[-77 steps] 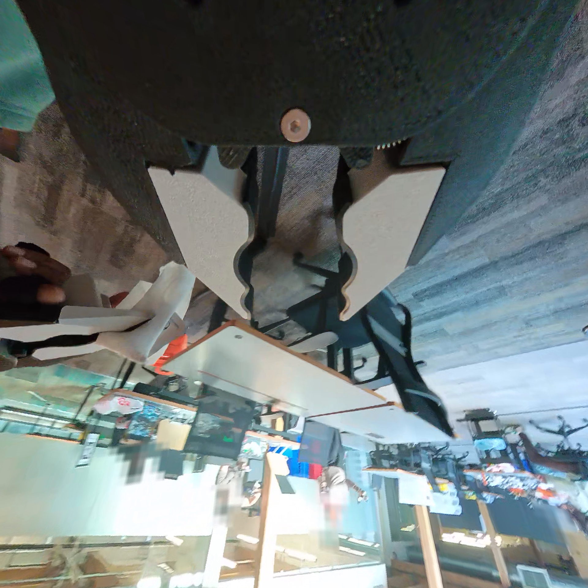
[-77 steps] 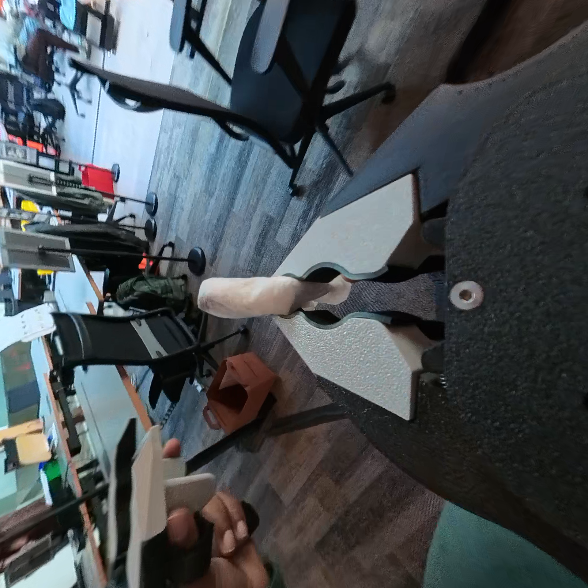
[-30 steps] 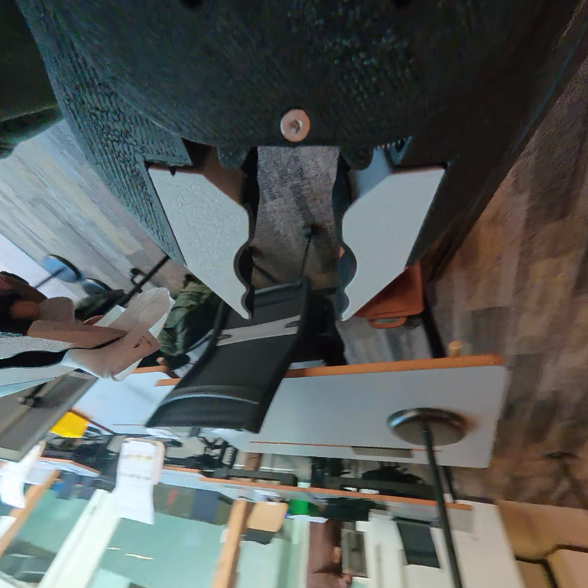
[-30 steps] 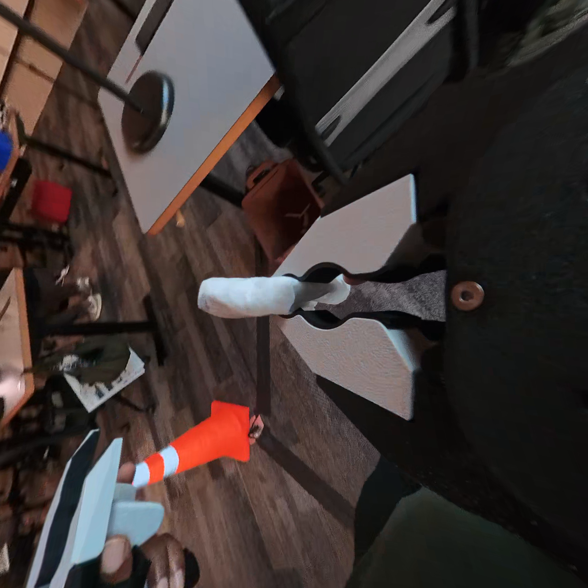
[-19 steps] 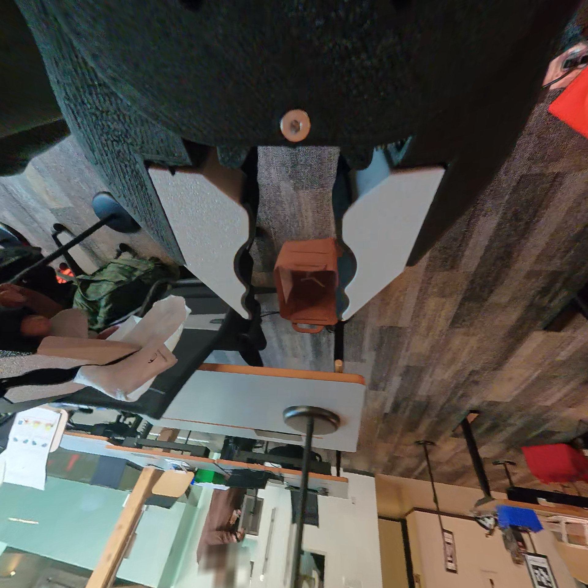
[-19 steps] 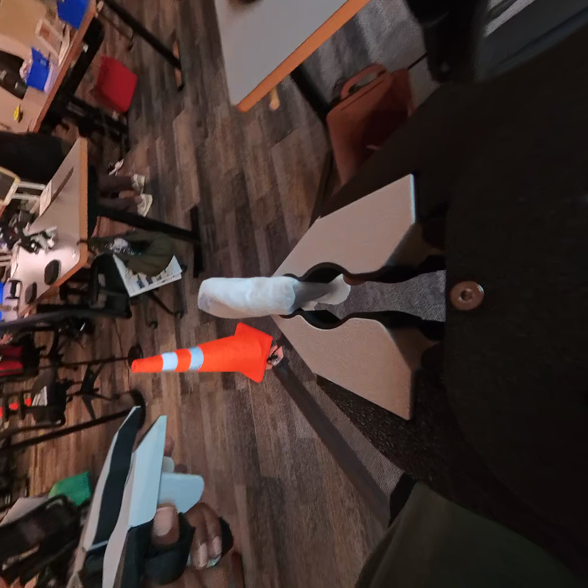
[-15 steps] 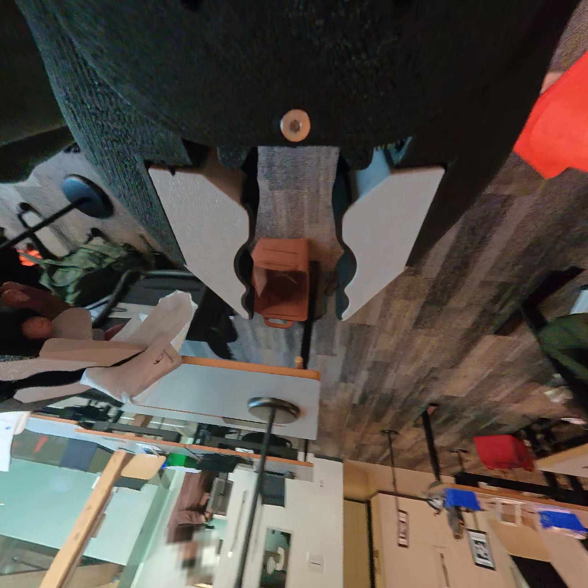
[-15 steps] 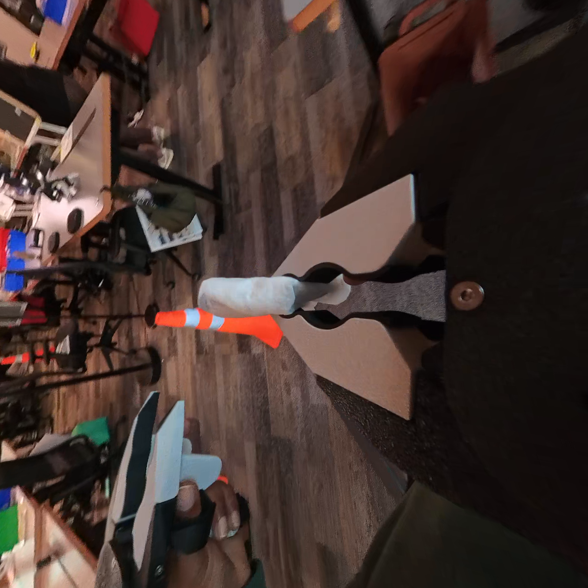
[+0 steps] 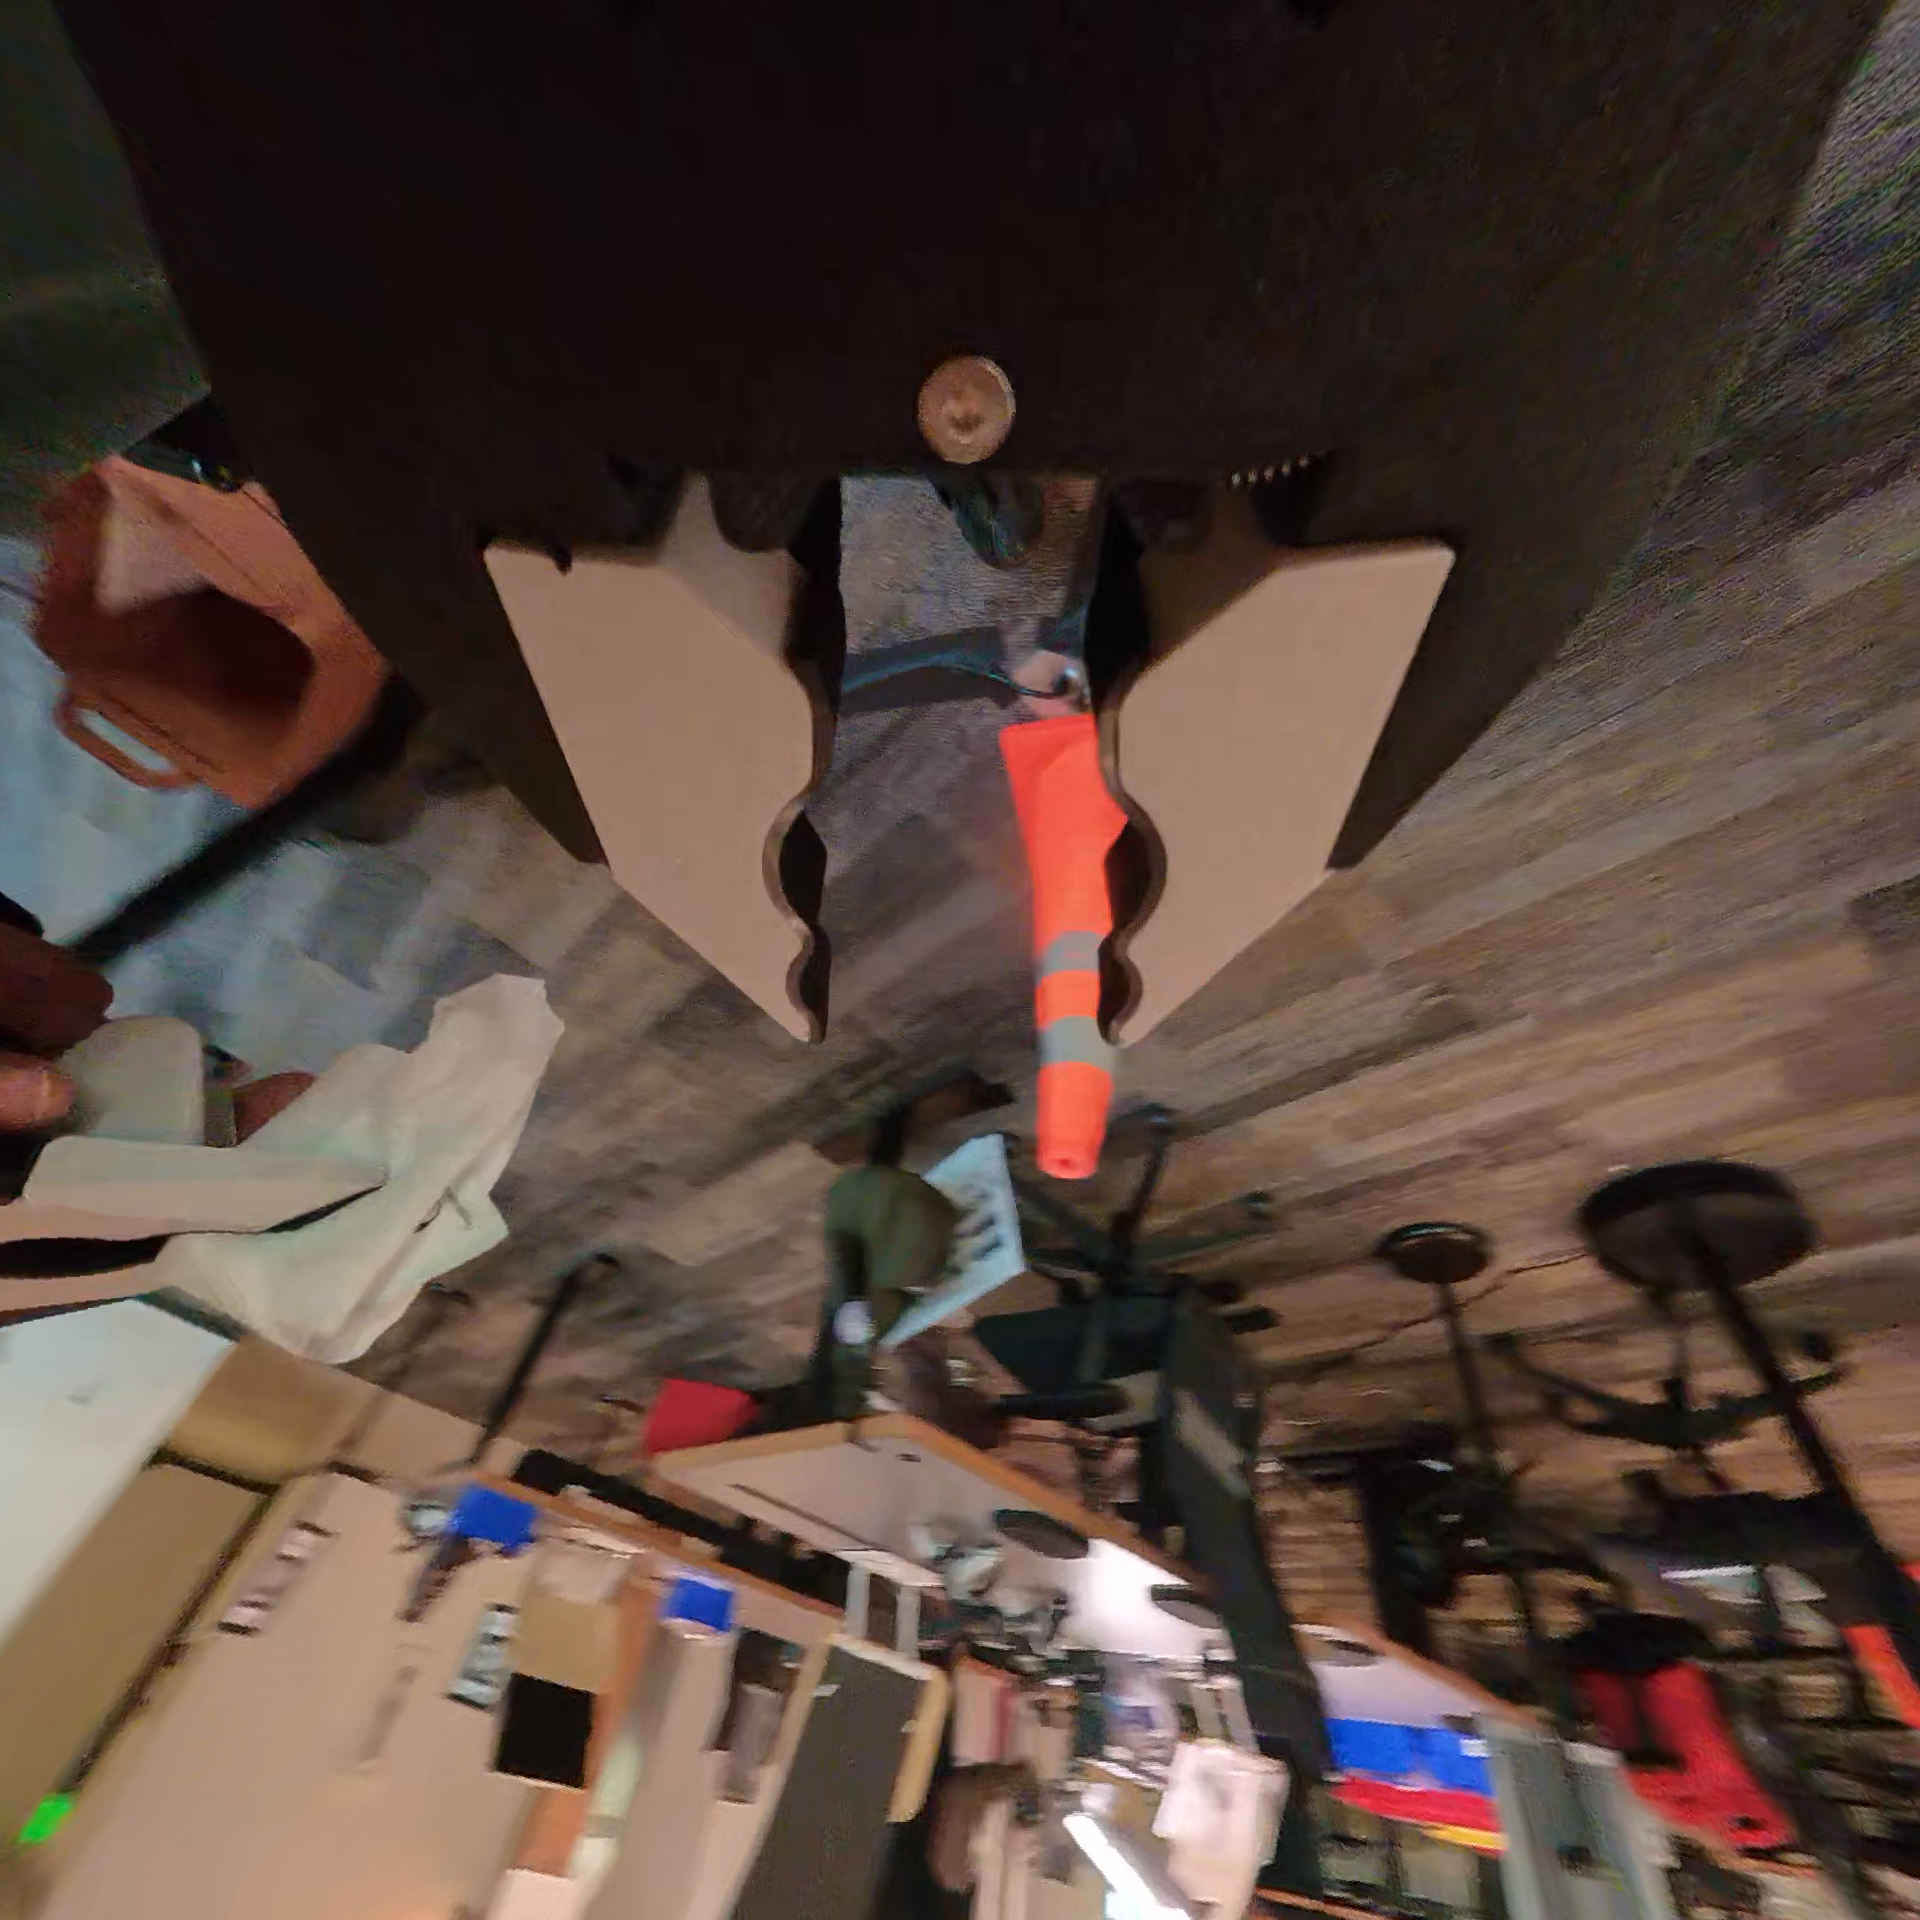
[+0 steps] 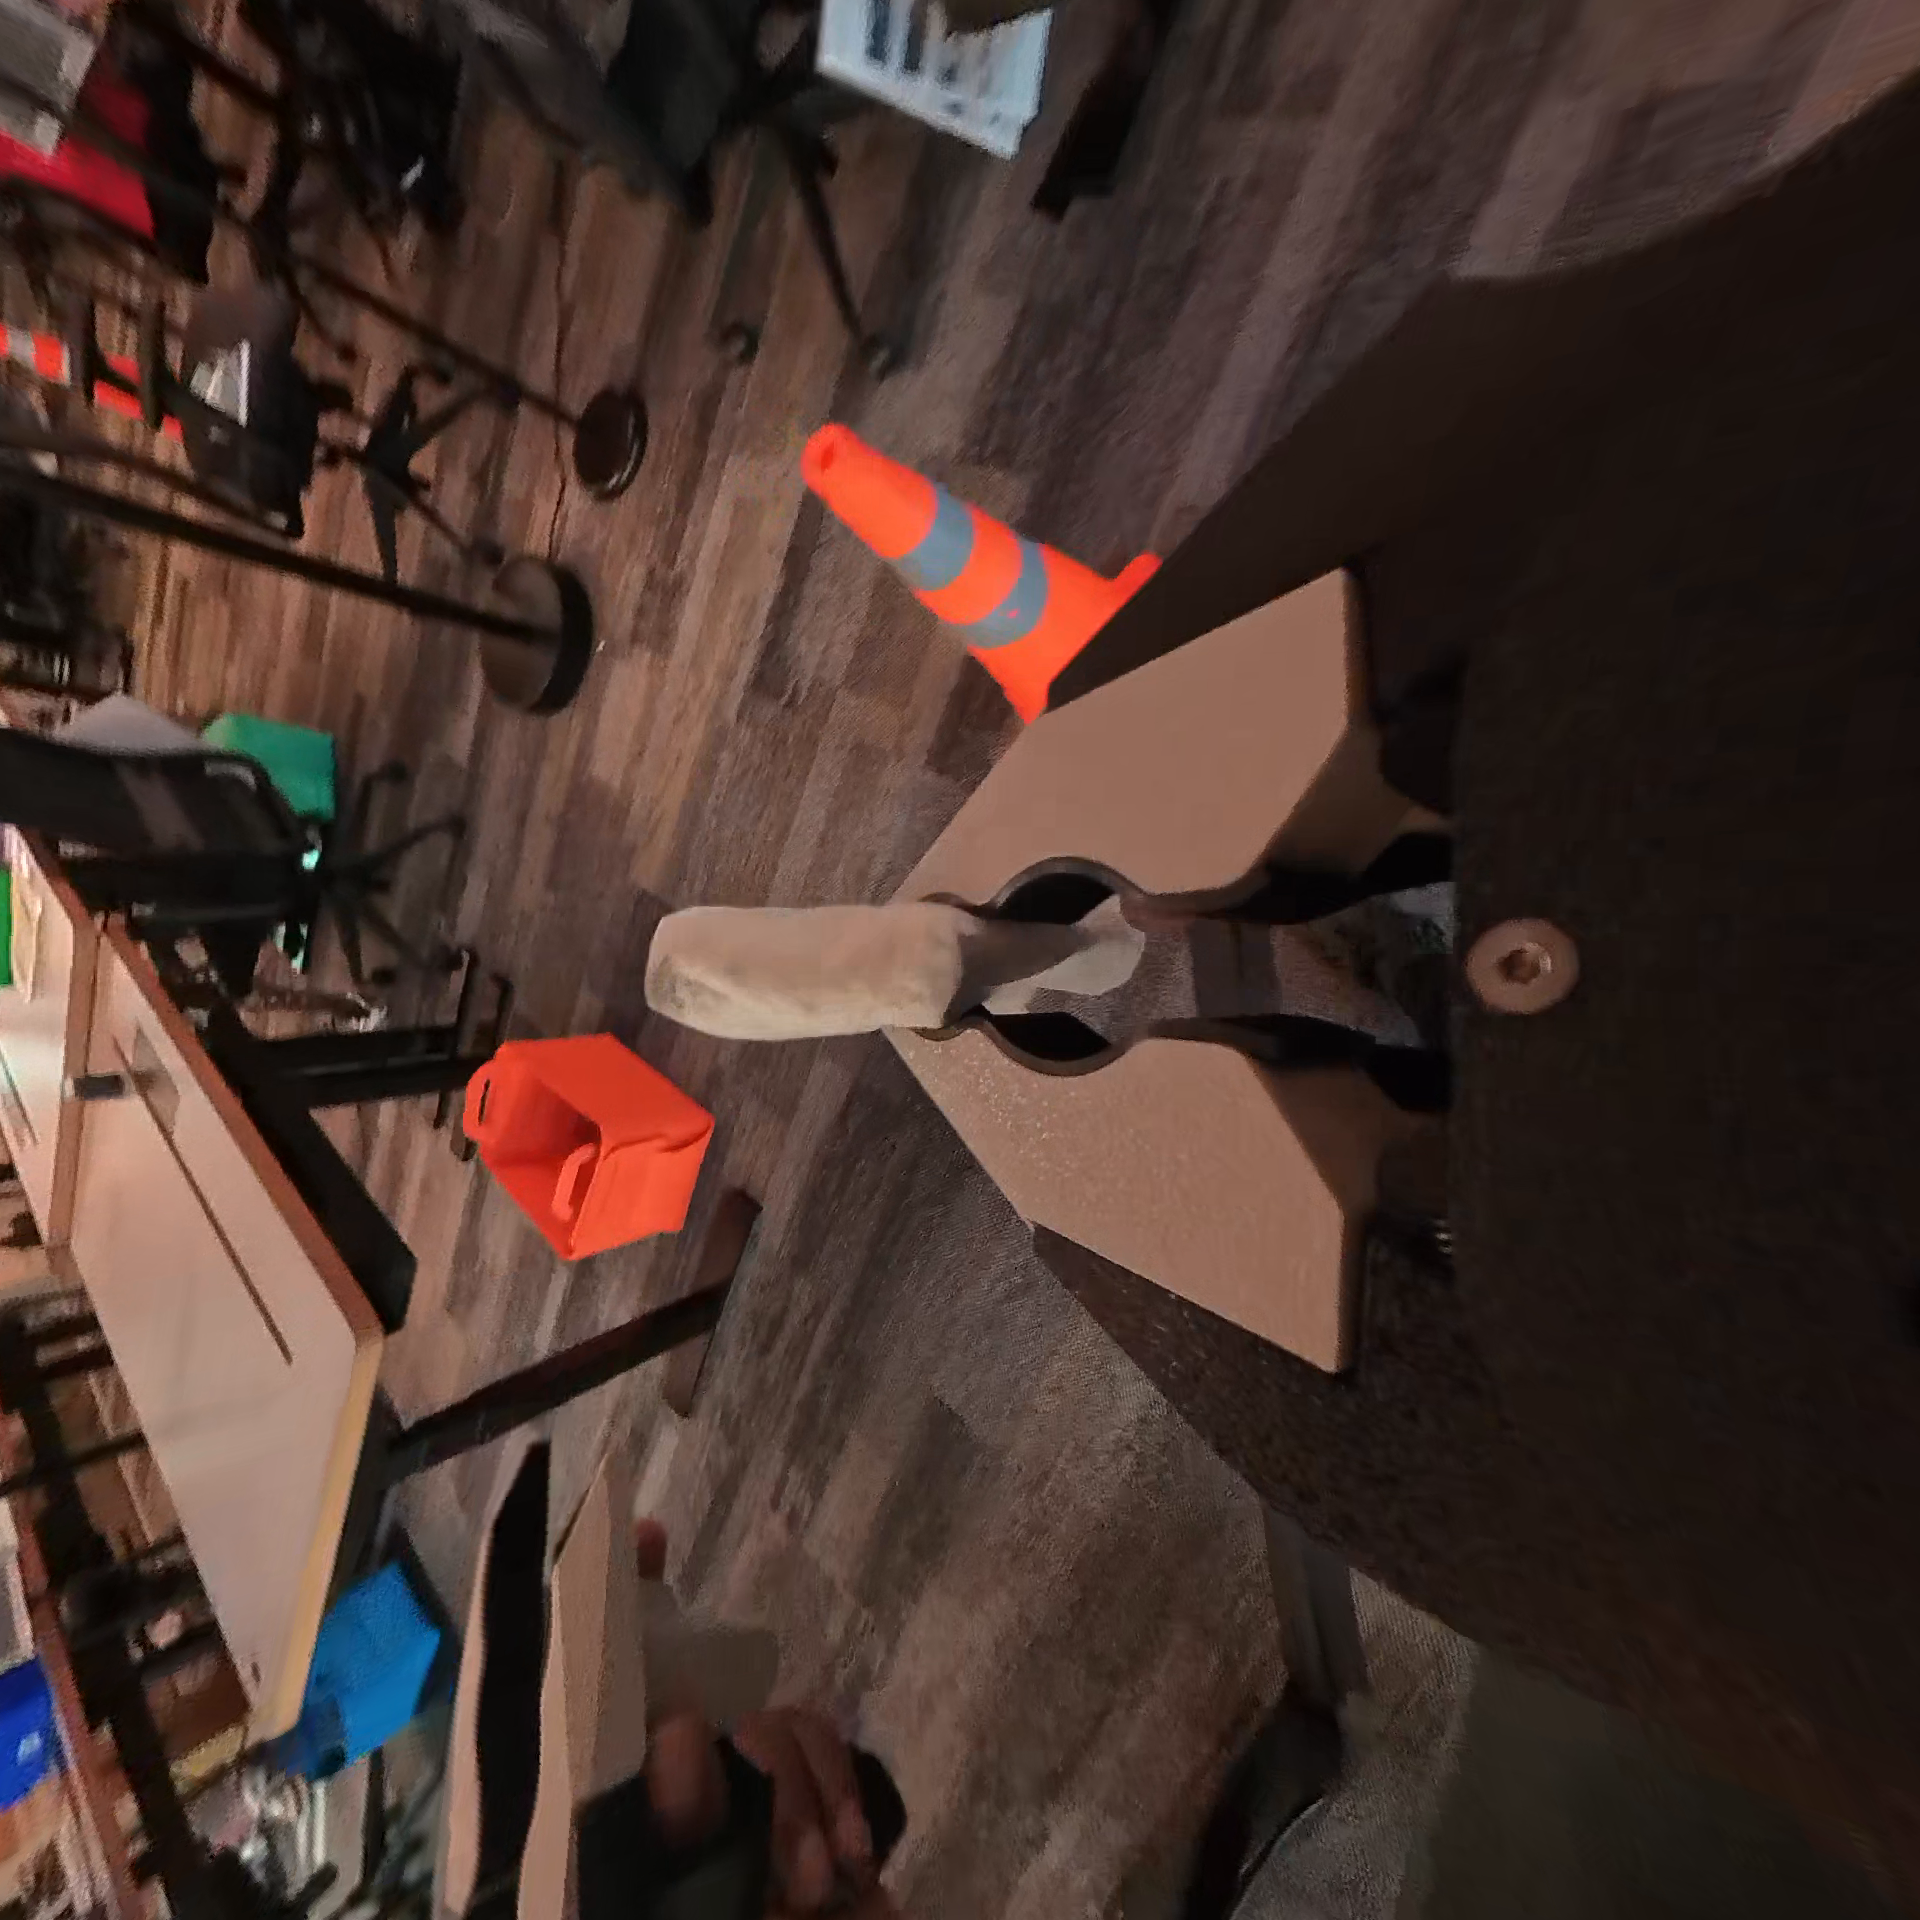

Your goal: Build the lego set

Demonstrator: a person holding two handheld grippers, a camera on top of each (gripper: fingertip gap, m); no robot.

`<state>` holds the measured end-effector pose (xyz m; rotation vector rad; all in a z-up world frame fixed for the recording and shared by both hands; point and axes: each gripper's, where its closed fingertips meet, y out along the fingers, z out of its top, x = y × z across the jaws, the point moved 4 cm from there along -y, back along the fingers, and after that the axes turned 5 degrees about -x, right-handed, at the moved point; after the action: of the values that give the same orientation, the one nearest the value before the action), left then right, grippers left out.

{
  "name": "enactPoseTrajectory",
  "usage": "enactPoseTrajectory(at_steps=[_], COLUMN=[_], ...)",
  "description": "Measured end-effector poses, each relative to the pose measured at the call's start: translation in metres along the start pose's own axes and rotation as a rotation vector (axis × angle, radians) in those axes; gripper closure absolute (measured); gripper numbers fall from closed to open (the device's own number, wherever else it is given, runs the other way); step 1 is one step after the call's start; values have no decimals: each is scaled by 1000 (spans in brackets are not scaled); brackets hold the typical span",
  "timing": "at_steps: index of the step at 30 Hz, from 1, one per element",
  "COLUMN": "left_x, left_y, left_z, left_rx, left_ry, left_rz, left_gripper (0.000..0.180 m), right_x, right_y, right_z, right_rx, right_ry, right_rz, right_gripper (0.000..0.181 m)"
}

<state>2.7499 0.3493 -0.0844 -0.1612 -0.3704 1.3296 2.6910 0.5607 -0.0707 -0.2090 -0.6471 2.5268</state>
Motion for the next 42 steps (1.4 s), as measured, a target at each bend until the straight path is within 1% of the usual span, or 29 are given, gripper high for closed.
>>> enactPoseTrajectory(at_steps=[5,7,11,15,18,21,23,25,29,32,34,38,40,42], left_x=[-136,-188,-285,-388,-478,-580,-655,-724,-841,-918,-968,-1070,-1123,-1176], left_y=[62,84,107,125,151,197,237,280,361,426,474,580,629,670], left_z=[54,89,143,154,147,159,186,239,359,417,431,426,434,466], left_rx=[32,66,101,76,56,67,58,81,202,227,216,141,114,106], left_ry=[-54,-58,-79,-159,-193,-201,-187,-141,-28,0,-7,-54,-93,-99], left_rz=[218,279,413,519,576,579,549,497,401,346,318,304,314,339], left_gripper=[127,126,125,125,125,124,124,123,128,128,128,127,128,128], right_x=[61,83,109,117,126,137,148,158,193,230,258,324,358,390], right_y=[164,225,340,456,556,657,720,772,863,936,991,1120,1186,1252], right_z=[83,132,231,306,340,376,407,450,531,569,583,608,637,682], right_rx=[9,46,56,43,23,22,0,2,29,28,23,6,24,34], right_ry=[-100,-119,-180,-223,-237,-221,-206,-162,-183,-125,-96,-84,-84,-67], right_rz=[130,190,297,376,387,364,320,305,232,196,172,122,121,148], right_gripper=[172,172,172,172,172,172,172,172,172,172,172,172,172,172])
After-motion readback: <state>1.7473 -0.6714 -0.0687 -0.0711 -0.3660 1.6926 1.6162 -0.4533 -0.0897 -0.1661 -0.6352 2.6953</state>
